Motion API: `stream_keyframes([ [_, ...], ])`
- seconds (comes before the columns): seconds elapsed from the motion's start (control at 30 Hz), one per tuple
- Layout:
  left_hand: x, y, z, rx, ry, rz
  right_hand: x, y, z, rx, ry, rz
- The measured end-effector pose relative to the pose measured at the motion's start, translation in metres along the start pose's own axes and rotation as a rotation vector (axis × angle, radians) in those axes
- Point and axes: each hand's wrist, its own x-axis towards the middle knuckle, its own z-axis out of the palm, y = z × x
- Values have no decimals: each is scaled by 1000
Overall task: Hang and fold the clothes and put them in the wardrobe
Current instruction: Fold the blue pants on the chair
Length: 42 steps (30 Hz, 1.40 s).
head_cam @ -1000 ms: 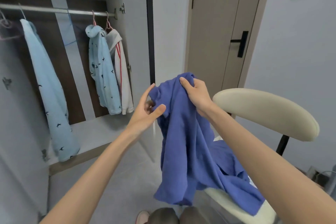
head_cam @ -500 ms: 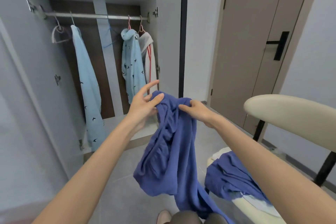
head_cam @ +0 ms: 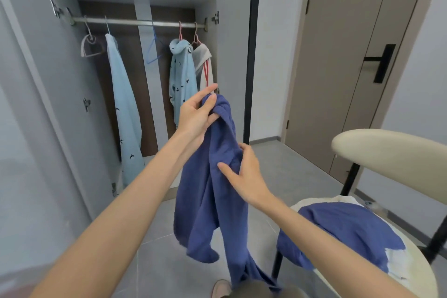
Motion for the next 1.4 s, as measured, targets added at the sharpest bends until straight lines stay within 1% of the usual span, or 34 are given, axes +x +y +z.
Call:
stream_keyframes([
  [0.03, -1, 4, 2, 9, -18, 14, 0, 4, 3, -13, 1, 42],
  [0.1, -4, 7, 2, 87, -24, 68, 2, 11, 4, -12, -61, 137],
  [0.17, -4, 6, -7, 172, 28, 119, 8, 17, 0, -31, -136, 157],
  [0.23, 1, 2, -24, 278, 89, 158, 14, 18, -9, -63, -134, 138],
  [0.3, 5, -1, -43, 454, 126, 185, 24, 18, -21, -112, -113, 149],
  [0.37, 3, -5, -57, 526, 112, 160, 33, 16, -33, -182, -106, 138],
  [0.43, 1, -8, -68, 525, 60, 120, 42, 12, -43, -247, -81, 80],
  [0.47, 1, -9, -74, 573, 33, 115, 47, 8, -48, -271, -68, 53],
  [0.57, 3, -10, -90, 850, 19, 193, 61, -6, -61, -265, -90, 23],
  [0.67, 4, -5, -99, 1042, 79, 266, 70, -20, -73, -253, -151, 26],
  [0.73, 2, -2, -102, 1142, 58, 322, 75, -27, -77, -303, -159, 10],
  [0.8, -1, -2, -106, 1147, 61, 347, 80, -31, -79, -365, -174, -9],
  [0.83, -1, -3, -108, 1122, 79, 323, 81, -32, -80, -387, -186, -11],
  [0.93, -2, -2, -117, 907, 109, 126, 82, -30, -80, -426, -212, -10],
  [0.97, -3, -2, -120, 872, 115, 76, 81, -29, -80, -420, -212, -7],
  [1.0, -2, -3, -124, 887, 130, 50, 80, -27, -79, -404, -209, 4],
  [1.07, -2, -3, -128, 967, 178, 55, 78, -23, -76, -363, -202, 50],
  [1.13, 1, -5, -131, 990, 243, 81, 77, -19, -74, -302, -217, 106],
  [1.17, 3, -5, -132, 978, 283, 73, 77, -17, -73, -257, -233, 132],
  [1.23, 2, -1, -130, 970, 354, -8, 79, -15, -72, -193, -255, 178],
  [1.27, 3, -1, -131, 945, 359, -27, 80, -15, -72, -185, -252, 193],
  [1.33, 4, -1, -132, 795, 337, -6, 83, -18, -71, -171, -216, 214],
  [1.4, 3, 4, -129, 706, 334, 17, 88, -23, -70, -122, -134, 215],
])
